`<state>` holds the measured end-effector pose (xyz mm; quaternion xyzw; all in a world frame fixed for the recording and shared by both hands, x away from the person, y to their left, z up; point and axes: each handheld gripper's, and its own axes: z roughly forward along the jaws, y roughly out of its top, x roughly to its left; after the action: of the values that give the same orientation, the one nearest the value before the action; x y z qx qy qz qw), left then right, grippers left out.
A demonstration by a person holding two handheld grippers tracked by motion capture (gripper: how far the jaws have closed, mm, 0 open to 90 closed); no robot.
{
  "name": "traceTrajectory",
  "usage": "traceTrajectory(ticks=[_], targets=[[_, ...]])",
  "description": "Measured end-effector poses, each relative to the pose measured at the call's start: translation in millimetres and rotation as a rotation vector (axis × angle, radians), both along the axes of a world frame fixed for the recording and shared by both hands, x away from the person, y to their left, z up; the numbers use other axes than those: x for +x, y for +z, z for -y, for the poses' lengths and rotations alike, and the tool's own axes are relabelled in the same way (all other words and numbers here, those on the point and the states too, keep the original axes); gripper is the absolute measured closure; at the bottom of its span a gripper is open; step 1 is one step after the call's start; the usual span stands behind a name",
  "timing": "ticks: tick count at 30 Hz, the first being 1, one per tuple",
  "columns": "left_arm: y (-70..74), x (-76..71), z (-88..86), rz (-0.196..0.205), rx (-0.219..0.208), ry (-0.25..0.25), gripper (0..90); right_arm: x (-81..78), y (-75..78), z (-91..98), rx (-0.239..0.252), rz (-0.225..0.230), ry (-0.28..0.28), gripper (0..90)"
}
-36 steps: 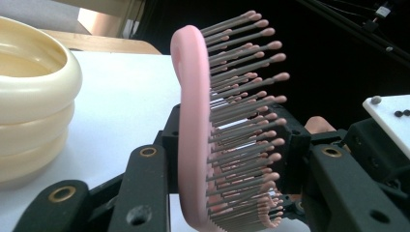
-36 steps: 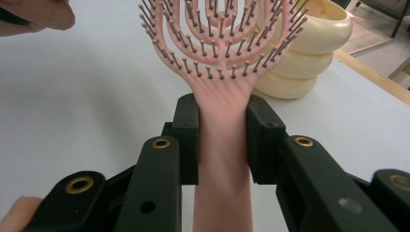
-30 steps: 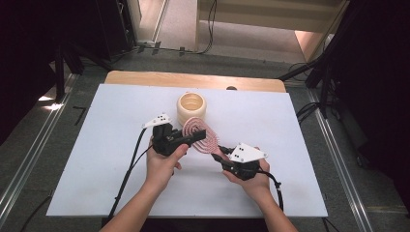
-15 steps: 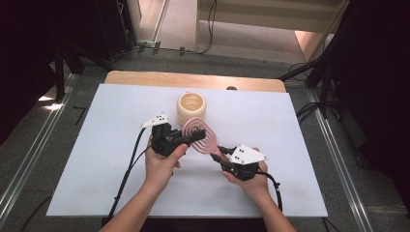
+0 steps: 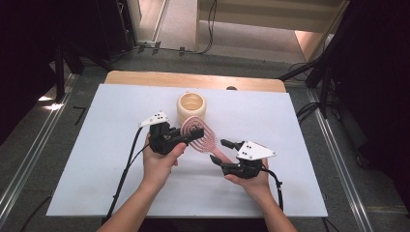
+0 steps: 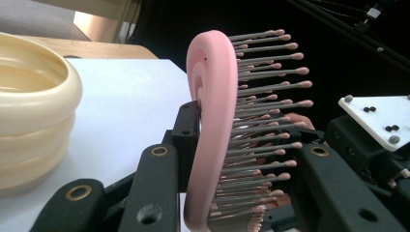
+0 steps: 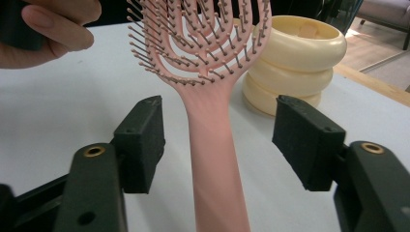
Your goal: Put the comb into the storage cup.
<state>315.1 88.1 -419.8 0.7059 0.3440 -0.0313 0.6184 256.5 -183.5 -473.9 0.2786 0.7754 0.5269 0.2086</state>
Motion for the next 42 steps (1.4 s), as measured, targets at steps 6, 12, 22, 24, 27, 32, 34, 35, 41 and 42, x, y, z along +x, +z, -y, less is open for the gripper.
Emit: traceTrajectory(ticks=[6,12,22,24,27,32,34,35,41,42], targets=[[2.4,1.0,-3.2,0.008,0.003,0.012,65.9,1.4,0.9,4.7,0.056,-0.035,0.012,9.0],[3.5,2.4,-5.7,0.013,0.008,0.019,65.9,1.4,2.0,9.3,0.098,-0.047,-0.017,0.0],[7.4,5.0,-10.2,0.023,0.015,0.031,65.9,-1.5,0.3,21.2,0.099,-0.031,-0.064,0.0],[7.9,5.5,-10.9,0.026,0.017,0.033,65.9,-2.6,0.0,25.3,0.101,-0.027,-0.078,0.0],[9.0,6.4,-11.9,0.026,0.018,0.038,65.9,-3.4,0.1,31.1,0.1,-0.018,-0.095,0.0],[10.8,7.7,-13.4,0.03,0.026,0.047,65.9,-5.4,-0.1,39.2,0.1,-0.009,-0.127,0.0],[11.9,8.3,-14.3,0.033,0.03,0.049,65.9,-5.4,0.0,42.8,0.1,-0.003,-0.133,0.0],[12.4,8.7,-14.6,0.035,0.031,0.048,65.9,-5.8,0.1,43.7,0.102,-0.006,-0.138,0.0],[15.1,10.2,-15.7,0.042,0.036,0.046,66.0,-8.7,-2.8,52.4,0.093,-0.004,-0.158,0.0],[15.5,10.7,-16.2,0.044,0.037,0.047,66.0,-8.7,-3.4,53.8,0.091,0.0,-0.158,0.0]])
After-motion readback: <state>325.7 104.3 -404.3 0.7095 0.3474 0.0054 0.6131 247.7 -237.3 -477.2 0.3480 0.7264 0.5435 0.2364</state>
